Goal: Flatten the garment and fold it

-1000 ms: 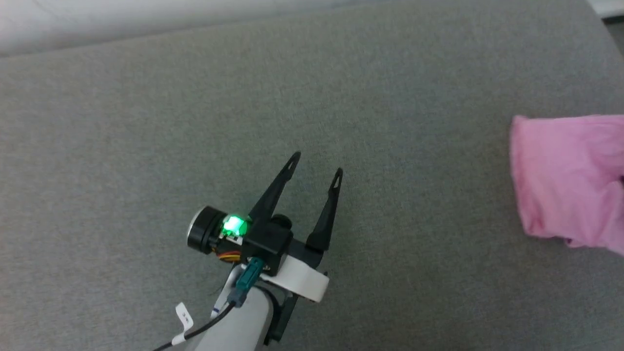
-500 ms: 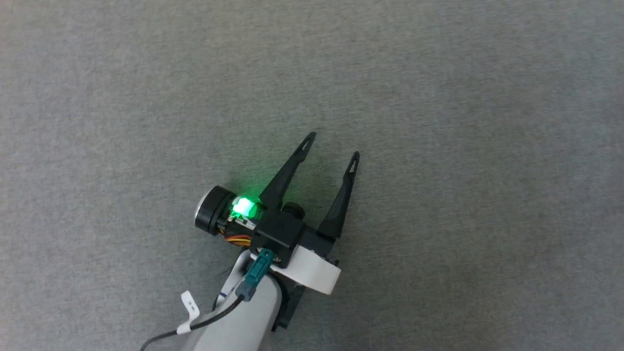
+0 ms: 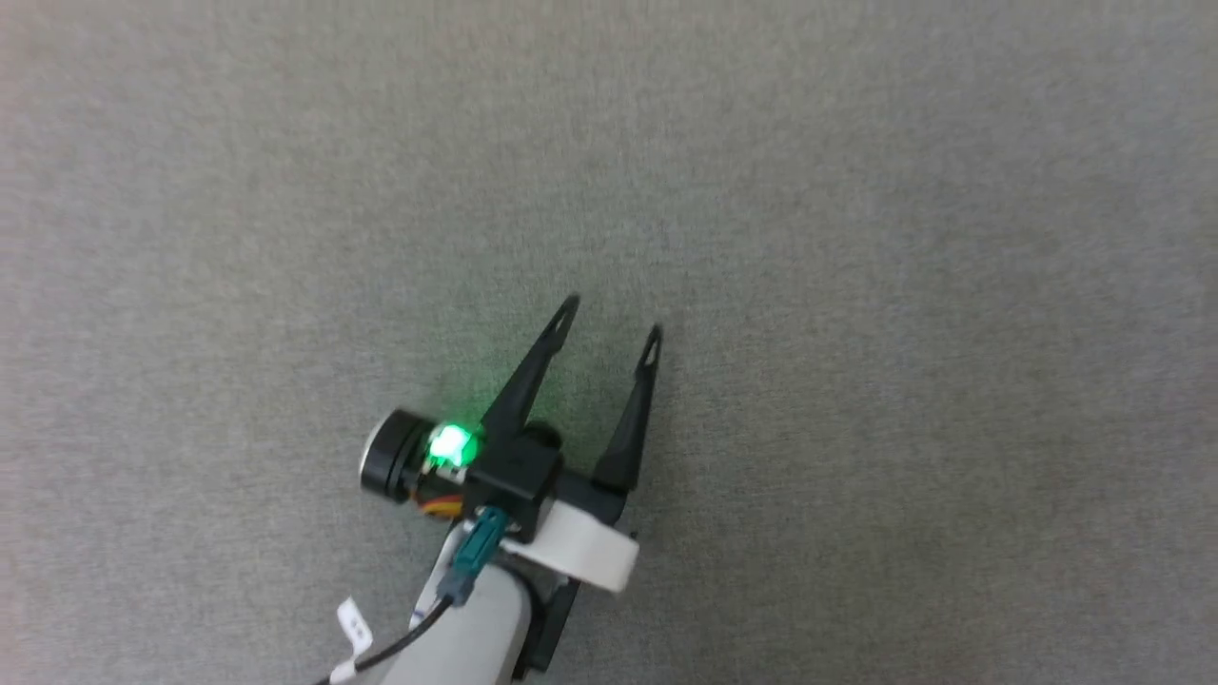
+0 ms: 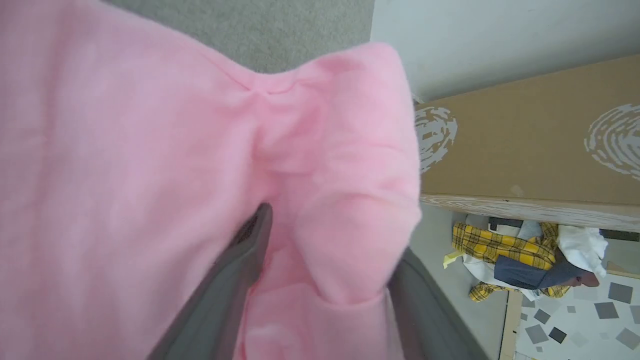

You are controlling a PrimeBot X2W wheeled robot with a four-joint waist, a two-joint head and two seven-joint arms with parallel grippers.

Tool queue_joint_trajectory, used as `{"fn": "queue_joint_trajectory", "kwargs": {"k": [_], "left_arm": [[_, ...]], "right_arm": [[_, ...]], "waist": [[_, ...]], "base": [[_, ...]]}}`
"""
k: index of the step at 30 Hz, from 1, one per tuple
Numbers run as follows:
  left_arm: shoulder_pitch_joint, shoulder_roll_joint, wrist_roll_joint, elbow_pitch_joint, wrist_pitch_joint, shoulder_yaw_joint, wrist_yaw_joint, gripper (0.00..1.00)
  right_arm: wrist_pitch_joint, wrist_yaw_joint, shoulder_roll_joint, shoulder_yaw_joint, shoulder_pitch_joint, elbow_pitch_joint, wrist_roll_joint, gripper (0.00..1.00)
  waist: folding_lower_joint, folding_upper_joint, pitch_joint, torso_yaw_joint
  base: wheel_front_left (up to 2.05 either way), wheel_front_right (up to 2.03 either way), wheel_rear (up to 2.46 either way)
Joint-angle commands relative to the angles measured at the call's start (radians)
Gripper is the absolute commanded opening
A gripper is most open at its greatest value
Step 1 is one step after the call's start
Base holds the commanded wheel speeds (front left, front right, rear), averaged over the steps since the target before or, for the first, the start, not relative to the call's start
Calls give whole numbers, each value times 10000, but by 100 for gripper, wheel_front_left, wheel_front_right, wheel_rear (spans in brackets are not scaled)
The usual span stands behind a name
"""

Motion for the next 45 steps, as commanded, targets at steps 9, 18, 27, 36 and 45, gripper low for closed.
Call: {"fn": "queue_joint_trajectory", "kwargs": {"k": [9, 18, 27, 36, 45], "left_arm": [[1351, 177, -497, -247, -5, 813, 158, 100], [2329, 311, -988, -447, -5, 2131, 244, 100], [2896, 254, -1160, -560, -5, 2891, 372, 100], [3298, 121, -1073, -745, -5, 3117, 342, 100], [3776, 25, -868, -576, -5, 2960, 354, 100]], "right_arm": [[-487, -19, 378, 681, -737, -1165, -69, 100], [-1503, -19, 1938, -1113, -236, -3001, 379, 100], [-1929, -19, 4400, -4749, 2777, -5601, -500, 100], [-2031, -19, 7896, -6695, 6224, -8312, -1769, 100], [-2069, -19, 8824, -6443, 7639, -8825, -2530, 100]], "waist": [[0, 0, -3284, -346], [0, 0, -4610, -117], [0, 0, -5050, 282], [0, 0, -5208, 654], [0, 0, -5342, 795]], "base": [[0, 0, 0], [0, 0, 0], [0, 0, 0], [0, 0, 0], [0, 0, 0]]}}
